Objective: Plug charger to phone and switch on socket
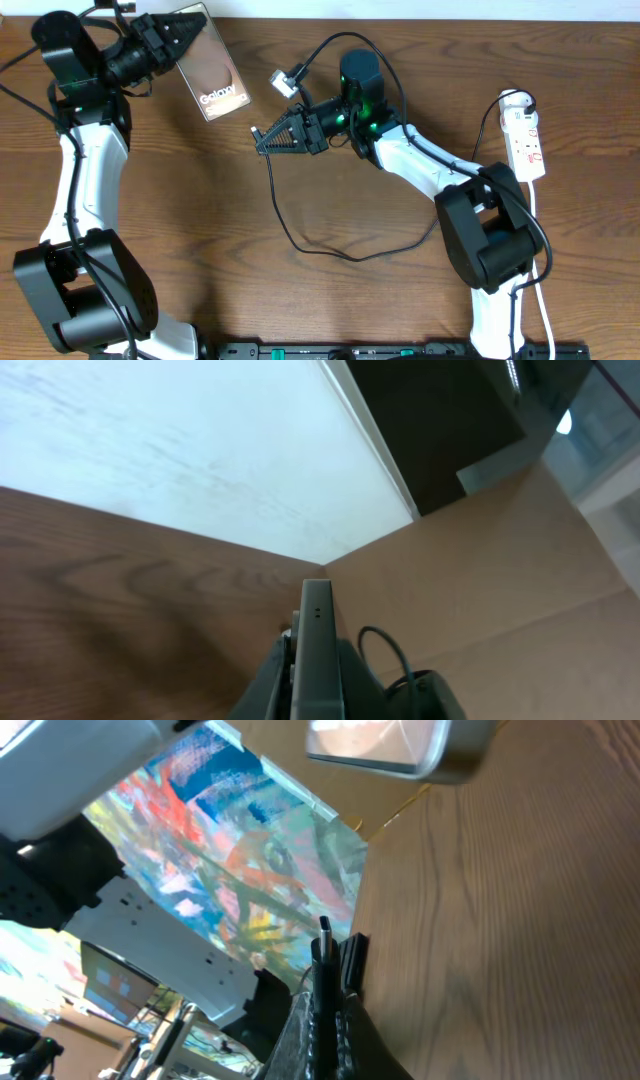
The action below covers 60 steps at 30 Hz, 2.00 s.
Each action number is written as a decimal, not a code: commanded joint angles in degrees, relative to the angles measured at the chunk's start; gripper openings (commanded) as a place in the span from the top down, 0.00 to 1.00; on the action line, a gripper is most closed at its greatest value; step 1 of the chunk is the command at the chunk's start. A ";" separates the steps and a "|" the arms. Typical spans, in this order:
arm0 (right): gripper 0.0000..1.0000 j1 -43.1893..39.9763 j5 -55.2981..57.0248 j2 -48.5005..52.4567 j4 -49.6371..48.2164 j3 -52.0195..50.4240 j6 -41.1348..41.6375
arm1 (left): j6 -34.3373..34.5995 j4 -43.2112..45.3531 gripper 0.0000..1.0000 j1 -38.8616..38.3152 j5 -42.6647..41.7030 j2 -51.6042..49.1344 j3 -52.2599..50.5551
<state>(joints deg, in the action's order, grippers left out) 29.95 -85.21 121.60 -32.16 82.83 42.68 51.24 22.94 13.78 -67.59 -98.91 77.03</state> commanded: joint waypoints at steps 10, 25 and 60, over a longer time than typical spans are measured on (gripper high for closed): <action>0.99 -0.31 0.22 1.36 -8.07 0.63 6.25 | 0.94 4.22 0.93 -2.03 -0.96 0.31 0.00; 0.99 -0.66 1.16 1.36 -15.50 0.66 10.73 | 0.96 4.22 0.93 -2.89 -2.40 0.31 0.00; 0.99 -0.76 1.70 1.36 -16.31 0.66 11.56 | 1.09 4.20 0.92 -5.60 -3.72 0.31 -0.02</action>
<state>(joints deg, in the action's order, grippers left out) 29.58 -84.01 122.87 -48.10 82.83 53.65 52.69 26.39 9.39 -70.32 -98.91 76.73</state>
